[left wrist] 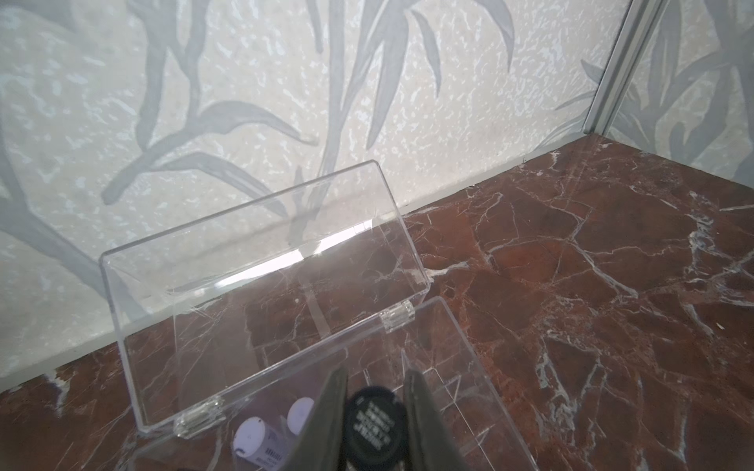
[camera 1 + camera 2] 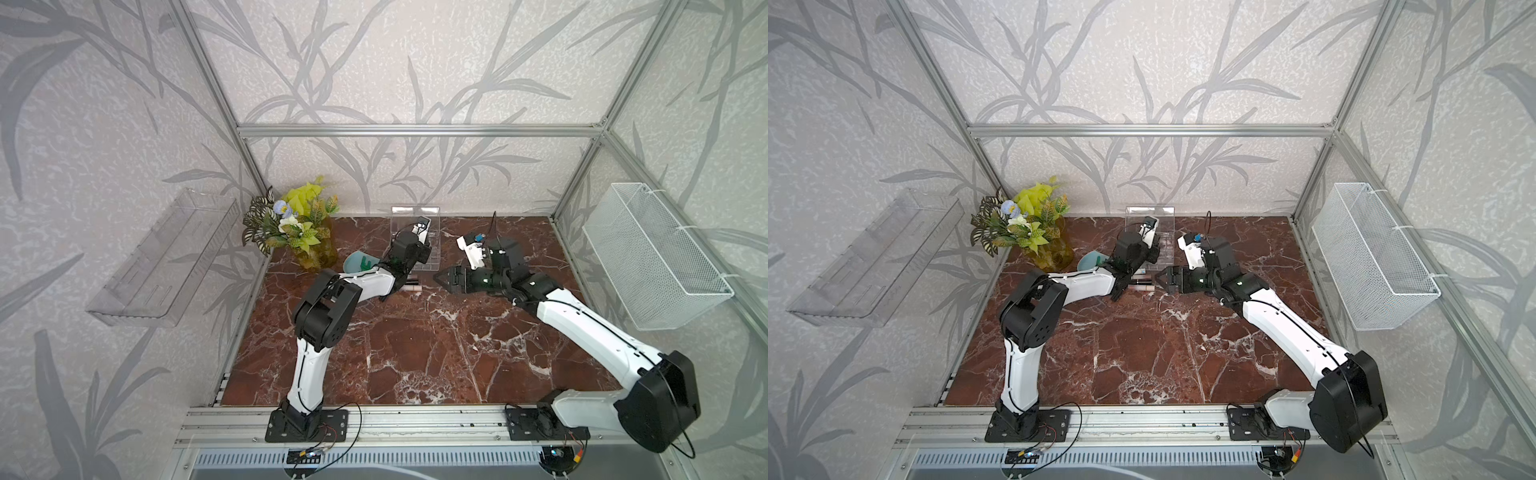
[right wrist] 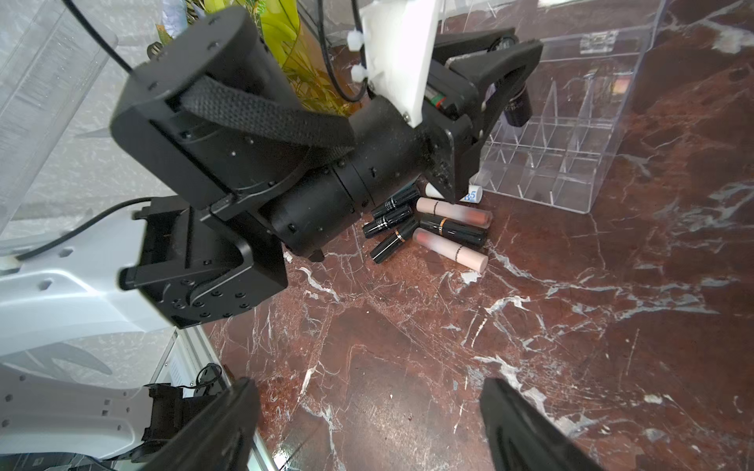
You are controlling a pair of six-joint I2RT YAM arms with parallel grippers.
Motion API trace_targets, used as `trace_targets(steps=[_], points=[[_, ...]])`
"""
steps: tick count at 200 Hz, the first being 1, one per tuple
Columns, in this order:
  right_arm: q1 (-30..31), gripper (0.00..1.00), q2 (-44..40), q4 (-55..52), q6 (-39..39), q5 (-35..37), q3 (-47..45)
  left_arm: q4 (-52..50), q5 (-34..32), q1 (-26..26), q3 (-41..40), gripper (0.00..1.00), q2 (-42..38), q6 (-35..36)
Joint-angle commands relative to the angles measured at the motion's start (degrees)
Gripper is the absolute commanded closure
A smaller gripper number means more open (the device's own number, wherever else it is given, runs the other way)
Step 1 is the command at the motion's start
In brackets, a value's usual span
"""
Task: Arrange the lipsticks in the organizer
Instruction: Place the lipstick in the storage box.
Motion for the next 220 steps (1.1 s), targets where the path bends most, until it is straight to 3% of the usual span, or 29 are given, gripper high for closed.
trace_targets(steps=[1, 81, 220], points=[[-0.54, 0.11, -1.57, 1.14, 0.6, -1.15, -0.61, 1.48, -2.45, -0.05, 2.92, 0.91, 1.04, 1.68], [-0.63, 0.12, -1.88, -0.04, 0.7, -1.29, -0.28, -2.58, -2.57, 1.12, 11.07, 0.9, 8.04, 0.68], [-0.65, 0.12, -2.95, -0.76, 0.52, -1.6, -1.06, -6.95, -4.96, 1.6, 14.58, 0.89, 10.89, -0.48]])
